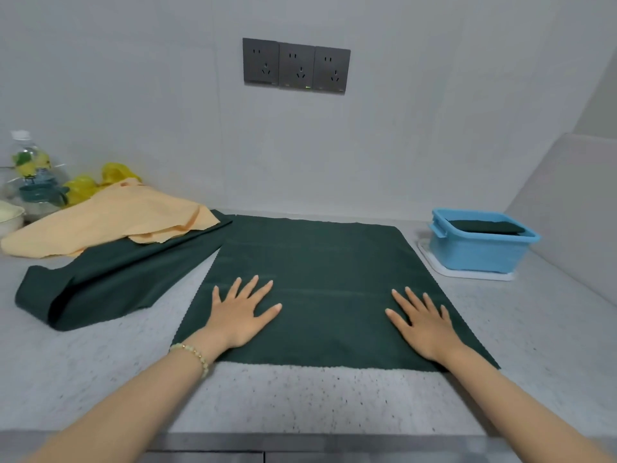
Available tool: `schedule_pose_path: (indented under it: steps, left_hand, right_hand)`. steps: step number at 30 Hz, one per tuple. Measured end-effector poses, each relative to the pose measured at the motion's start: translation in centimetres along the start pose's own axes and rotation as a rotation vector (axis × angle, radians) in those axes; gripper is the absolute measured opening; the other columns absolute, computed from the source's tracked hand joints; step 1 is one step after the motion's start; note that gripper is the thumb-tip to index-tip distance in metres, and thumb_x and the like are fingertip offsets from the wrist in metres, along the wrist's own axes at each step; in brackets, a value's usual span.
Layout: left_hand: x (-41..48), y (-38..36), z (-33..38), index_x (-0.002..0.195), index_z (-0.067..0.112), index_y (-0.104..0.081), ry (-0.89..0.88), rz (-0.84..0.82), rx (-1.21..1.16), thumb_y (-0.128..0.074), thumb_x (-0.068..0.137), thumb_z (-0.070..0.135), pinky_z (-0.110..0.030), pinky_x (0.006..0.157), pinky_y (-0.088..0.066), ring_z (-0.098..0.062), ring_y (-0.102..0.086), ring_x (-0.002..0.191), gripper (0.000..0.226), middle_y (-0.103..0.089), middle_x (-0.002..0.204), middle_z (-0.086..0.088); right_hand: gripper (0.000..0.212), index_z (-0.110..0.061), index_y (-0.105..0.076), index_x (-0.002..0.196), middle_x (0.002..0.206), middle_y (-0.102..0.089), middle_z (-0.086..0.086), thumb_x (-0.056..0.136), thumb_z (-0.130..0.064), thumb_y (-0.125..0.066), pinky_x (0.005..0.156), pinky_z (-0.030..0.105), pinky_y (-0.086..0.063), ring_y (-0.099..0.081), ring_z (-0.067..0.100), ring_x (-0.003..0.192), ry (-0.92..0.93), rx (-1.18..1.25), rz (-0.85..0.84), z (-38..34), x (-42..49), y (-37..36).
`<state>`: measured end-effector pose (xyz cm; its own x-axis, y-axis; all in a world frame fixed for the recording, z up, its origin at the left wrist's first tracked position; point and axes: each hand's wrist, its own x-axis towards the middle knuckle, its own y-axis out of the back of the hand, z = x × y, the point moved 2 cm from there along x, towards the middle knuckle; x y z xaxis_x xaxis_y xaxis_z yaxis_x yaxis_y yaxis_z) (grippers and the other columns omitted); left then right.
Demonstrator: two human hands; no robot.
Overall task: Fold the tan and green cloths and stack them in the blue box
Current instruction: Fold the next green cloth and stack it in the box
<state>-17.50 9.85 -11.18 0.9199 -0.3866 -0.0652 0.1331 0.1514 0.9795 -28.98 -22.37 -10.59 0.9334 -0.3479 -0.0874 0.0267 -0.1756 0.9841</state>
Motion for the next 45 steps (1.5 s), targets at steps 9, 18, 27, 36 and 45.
schedule_pose_path:
  steps: [9,18,27,36,45]
  left_hand:
    - [-5.7,1.0,5.0,0.147,0.047,-0.02,-0.355,-0.135,-0.134,-0.035,0.068,0.09,-0.04,0.119,-0.001,-0.009,0.0,0.146,0.091,-0.009,0.158,0.02]
    - [-6.5,1.7,6.0,0.145,0.037,-0.034,-0.466,-0.057,0.03,-0.047,0.09,0.033,-0.027,0.112,-0.025,-0.008,-0.026,0.141,0.057,-0.028,0.154,0.016]
    - [-5.3,5.2,1.5,0.101,0.027,-0.071,-0.338,0.078,-0.003,-0.054,0.094,0.033,-0.027,0.078,-0.046,-0.01,-0.06,0.089,0.019,-0.07,0.097,0.013]
    - [-4.5,9.4,0.2,0.088,0.026,-0.074,-0.199,-0.679,-0.295,-0.075,0.079,0.041,-0.021,0.076,-0.055,-0.005,-0.069,0.08,0.018,-0.074,0.086,0.014]
    - [2.6,10.0,1.6,0.093,0.015,-0.074,-0.219,-0.134,-0.058,-0.073,0.08,0.039,-0.035,0.085,-0.052,-0.016,-0.066,0.091,0.027,-0.073,0.094,0.003]
  right_hand:
    - [0.07,-0.045,-0.023,0.146,0.155,-0.013,-0.022,0.083,-0.072,-0.036,0.117,0.023,-0.009,-0.007,0.0,0.144,0.504,0.183,-0.075,-3.4,-6.3,0.7]
    - [0.05,-0.034,-0.04,0.142,0.15,-0.033,-0.017,0.093,-0.024,-0.042,0.11,0.013,-0.022,-0.029,-0.001,0.138,0.591,-0.033,0.027,-4.8,-6.8,1.2]
    - [0.034,-0.029,-0.063,0.122,0.118,-0.065,-0.016,0.093,-0.017,-0.053,0.09,0.019,-0.045,-0.061,0.007,0.105,0.416,-0.014,0.091,-1.2,-5.1,4.3]
    - [0.008,-0.027,-0.076,0.083,0.084,-0.074,-0.011,0.081,-0.034,-0.073,0.074,0.022,-0.053,-0.069,0.005,0.076,0.448,0.261,-0.601,-0.3,-6.2,8.7]
    - [0.02,-0.02,-0.073,0.095,0.094,-0.07,-0.01,0.08,-0.033,-0.073,0.082,0.025,-0.051,-0.064,0.007,0.086,0.341,0.011,-0.135,-2.0,2.7,9.7]
